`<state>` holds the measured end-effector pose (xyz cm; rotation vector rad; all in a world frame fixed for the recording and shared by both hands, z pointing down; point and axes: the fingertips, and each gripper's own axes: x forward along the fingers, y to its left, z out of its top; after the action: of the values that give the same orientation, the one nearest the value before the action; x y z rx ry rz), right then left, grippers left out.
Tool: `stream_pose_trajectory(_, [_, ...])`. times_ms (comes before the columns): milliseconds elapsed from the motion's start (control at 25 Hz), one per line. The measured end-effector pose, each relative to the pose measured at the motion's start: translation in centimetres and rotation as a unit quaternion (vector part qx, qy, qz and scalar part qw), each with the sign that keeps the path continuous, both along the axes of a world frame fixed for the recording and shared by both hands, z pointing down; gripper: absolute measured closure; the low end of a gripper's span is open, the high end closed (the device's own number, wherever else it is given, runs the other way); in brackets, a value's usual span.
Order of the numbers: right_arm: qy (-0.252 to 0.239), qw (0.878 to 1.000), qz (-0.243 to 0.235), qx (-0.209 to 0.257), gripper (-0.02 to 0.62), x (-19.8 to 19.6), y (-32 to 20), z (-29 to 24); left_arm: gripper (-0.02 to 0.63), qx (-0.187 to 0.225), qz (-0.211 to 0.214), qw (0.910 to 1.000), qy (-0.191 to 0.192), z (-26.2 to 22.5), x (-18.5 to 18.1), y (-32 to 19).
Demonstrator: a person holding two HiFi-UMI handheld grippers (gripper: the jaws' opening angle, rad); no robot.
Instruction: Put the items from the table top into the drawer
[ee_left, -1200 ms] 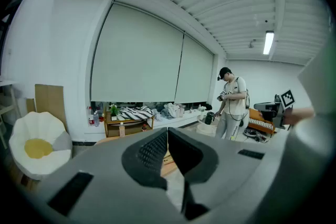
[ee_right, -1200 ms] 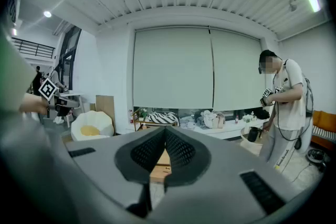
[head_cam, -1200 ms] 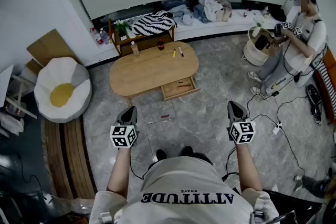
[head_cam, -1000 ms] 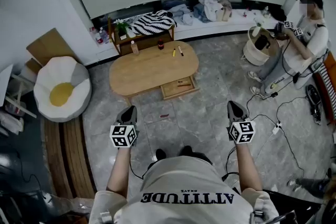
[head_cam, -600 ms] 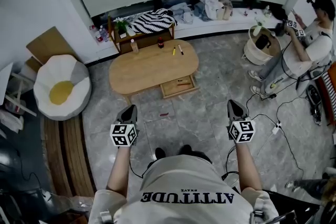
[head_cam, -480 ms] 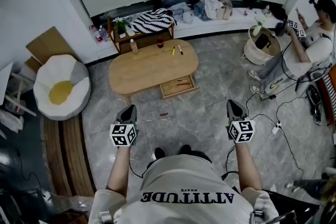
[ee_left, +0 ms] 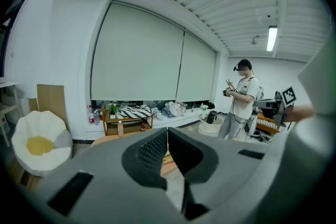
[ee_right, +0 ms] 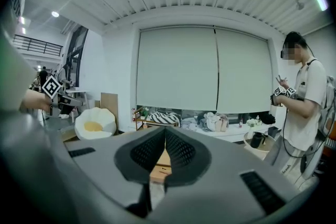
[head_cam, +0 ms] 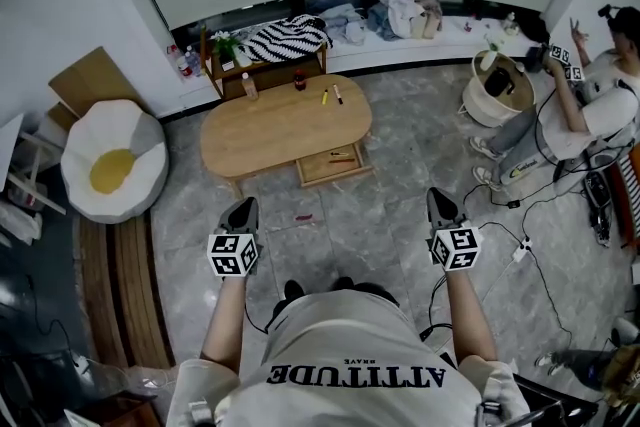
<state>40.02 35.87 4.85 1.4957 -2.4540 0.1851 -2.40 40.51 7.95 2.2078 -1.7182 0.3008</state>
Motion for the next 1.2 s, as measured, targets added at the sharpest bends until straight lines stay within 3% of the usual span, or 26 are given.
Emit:
stream_pose_trajectory(320, [-0.009,1.000,-0.019,0.000,0.575,2.6,-1.5,0.3,0.584,-0.008,-0.011,0.9999,-0.002,0.8,3.7,0.1])
stream_pose_trajectory(640, [-0.009,1.000,-0.024,-0.016,0.575,3.8,-2.5,1.8,0.584,-0.019,-0.018,0.9996,-0.005,2.0,4.7,-0.5])
stream_pose_trajectory(920, [-0.006,1.000,-0.018,-0.025,0.575,3.4,-4.5,2.7,0.584,-0.024,-0.010,0.9996,-0.006,2.9,4.5,-3.2])
stream_pose_trajectory(1200, [0.008,0.999,-0.003,-0.039,0.575,2.3,-8.3,3.9,0.584,-0.028,0.006,0.9996,0.003,4.0,3.5,-9.5])
